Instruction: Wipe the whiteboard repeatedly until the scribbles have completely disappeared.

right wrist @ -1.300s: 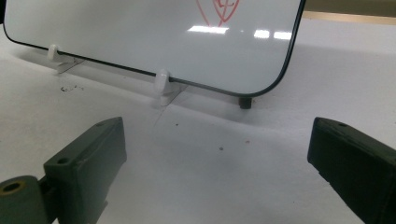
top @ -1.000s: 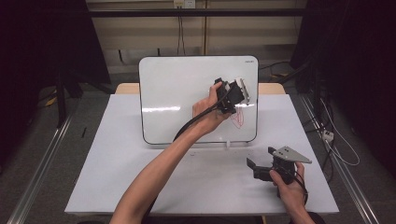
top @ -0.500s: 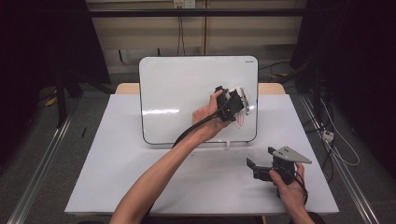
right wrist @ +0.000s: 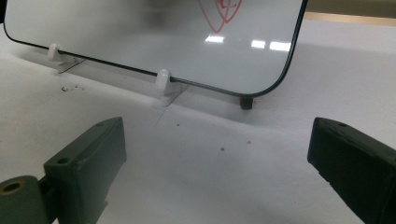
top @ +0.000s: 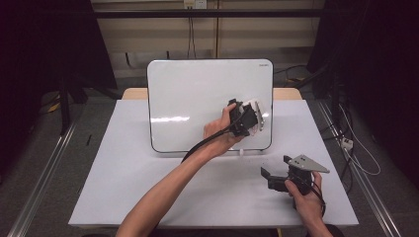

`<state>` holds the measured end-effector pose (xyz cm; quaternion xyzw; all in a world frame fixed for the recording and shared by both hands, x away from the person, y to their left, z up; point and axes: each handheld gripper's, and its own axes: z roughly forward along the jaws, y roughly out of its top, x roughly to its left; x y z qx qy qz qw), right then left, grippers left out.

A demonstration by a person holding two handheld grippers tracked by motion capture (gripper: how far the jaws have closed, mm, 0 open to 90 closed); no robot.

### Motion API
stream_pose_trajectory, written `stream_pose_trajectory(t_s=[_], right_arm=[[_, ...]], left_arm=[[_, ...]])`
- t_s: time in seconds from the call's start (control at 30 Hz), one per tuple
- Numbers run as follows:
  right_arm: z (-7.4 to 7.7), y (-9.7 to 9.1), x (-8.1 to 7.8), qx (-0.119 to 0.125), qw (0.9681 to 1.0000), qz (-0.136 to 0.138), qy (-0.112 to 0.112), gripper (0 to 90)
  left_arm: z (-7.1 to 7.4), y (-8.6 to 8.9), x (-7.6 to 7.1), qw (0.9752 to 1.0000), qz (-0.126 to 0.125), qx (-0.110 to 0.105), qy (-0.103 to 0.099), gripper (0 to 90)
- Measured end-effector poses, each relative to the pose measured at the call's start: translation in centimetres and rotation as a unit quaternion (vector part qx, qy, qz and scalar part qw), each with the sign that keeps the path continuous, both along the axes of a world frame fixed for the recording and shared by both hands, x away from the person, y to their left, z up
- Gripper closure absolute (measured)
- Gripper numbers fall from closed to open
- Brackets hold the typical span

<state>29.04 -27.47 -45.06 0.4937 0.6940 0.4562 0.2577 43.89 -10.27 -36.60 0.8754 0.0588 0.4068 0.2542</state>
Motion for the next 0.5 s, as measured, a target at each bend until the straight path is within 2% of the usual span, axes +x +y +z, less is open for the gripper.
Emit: stream_pose_trajectory(t_s=[0.07, 0.2, 0.4, 0.5], right_arm=[[0.00, 0.00, 0.00, 0.000, 1.0000, 0.000, 0.000, 4.5], [0.00, 0.01, -0.01, 0.000, 1.0000, 0.000, 0.000, 4.5], [0.00, 0.00, 0.00, -0.001, 1.0000, 0.000, 0.000, 4.5], [-0.01, -0.05, 0.02, 0.000, 1.0000, 0.000, 0.000, 4.5]], left_arm=[[-0.14, 0.05, -0.17, 1.0000, -0.001, -0.002, 0.005, 31.2], [-0.75, 0.06, -0.69, 1.0000, -0.009, 0.002, 0.000, 31.2], [-0.79, 0.33, -0.57, 0.9998, -0.015, -0.009, 0.003, 31.0], [-0.92, 0.42, -0.43, 0.9995, -0.021, -0.023, 0.004, 31.0]])
